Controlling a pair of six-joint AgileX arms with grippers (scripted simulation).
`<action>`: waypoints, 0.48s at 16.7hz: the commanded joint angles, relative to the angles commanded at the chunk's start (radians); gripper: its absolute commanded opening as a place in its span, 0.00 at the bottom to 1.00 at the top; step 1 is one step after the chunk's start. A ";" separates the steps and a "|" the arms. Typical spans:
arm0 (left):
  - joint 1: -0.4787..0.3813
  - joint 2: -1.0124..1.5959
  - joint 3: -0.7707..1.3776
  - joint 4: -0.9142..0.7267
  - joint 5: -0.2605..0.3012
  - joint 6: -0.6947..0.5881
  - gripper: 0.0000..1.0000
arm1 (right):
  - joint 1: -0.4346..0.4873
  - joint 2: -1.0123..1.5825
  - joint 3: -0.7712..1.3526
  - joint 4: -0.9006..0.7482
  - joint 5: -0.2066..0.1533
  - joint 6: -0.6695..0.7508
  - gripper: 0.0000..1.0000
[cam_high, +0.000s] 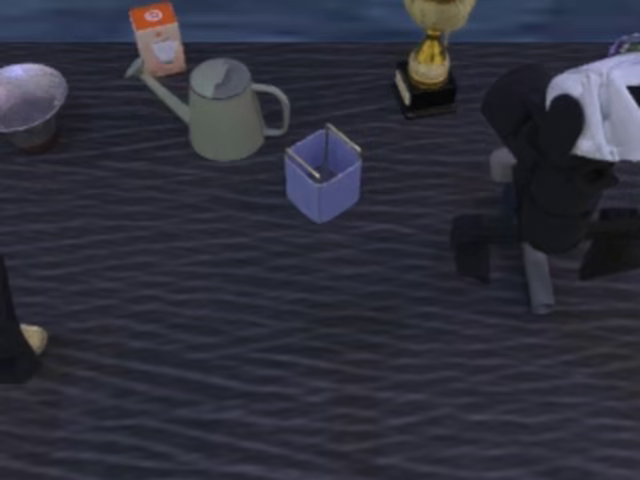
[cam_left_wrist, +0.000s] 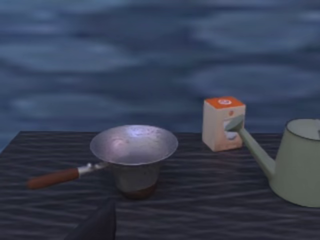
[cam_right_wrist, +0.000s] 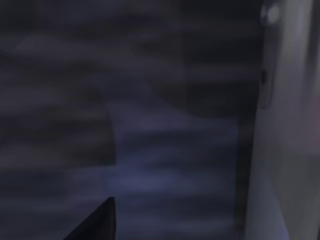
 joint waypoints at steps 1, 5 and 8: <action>0.000 0.000 0.000 0.000 0.000 0.000 1.00 | -0.004 0.022 -0.022 0.046 0.000 -0.003 1.00; 0.000 0.000 0.000 0.000 0.000 0.000 1.00 | -0.012 0.071 -0.070 0.137 0.000 -0.011 1.00; 0.000 0.000 0.000 0.000 0.000 0.000 1.00 | -0.012 0.071 -0.070 0.137 0.000 -0.011 1.00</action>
